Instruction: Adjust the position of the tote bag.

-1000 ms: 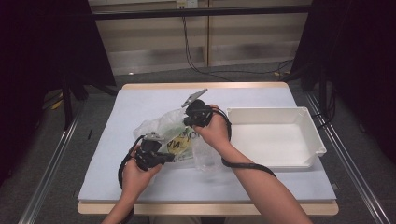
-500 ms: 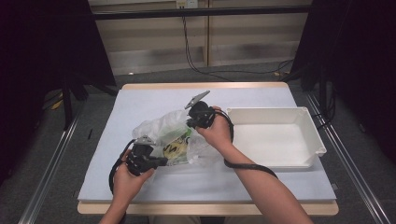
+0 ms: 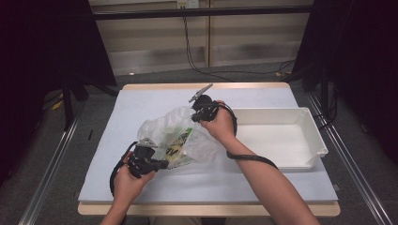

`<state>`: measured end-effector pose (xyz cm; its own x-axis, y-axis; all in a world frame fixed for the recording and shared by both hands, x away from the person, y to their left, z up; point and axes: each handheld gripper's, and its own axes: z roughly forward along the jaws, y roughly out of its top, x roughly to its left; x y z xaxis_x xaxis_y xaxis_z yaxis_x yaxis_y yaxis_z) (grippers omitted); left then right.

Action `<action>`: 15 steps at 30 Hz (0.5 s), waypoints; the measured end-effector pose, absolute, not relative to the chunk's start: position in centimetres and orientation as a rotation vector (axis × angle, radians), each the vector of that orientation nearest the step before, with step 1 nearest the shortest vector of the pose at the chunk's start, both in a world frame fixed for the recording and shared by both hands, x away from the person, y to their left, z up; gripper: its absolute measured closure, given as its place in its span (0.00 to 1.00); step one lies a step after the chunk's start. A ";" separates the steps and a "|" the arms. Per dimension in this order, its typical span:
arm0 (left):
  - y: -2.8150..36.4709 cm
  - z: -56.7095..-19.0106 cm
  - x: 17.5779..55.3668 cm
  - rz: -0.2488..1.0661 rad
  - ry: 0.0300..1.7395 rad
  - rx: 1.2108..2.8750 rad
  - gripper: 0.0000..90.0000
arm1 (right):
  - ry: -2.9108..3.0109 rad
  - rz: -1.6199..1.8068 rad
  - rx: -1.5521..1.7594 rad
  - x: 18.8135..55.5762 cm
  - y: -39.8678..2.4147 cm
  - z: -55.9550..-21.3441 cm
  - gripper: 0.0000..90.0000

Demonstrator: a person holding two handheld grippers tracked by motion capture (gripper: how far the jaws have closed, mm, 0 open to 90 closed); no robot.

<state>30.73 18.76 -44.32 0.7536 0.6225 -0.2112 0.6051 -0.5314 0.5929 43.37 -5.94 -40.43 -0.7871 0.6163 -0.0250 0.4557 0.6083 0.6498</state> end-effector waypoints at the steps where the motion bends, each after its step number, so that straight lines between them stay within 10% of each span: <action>1: 18.7 -44.4 30.7 0.032 0.919 2.279 1.00 | 2.584 0.935 0.891 43.6 -6.0 -40.4 0.99; 15: 19.2 -44.8 30.7 0.003 0.952 2.283 1.00 | 2.563 0.913 0.991 46.9 -7.4 -40.5 0.99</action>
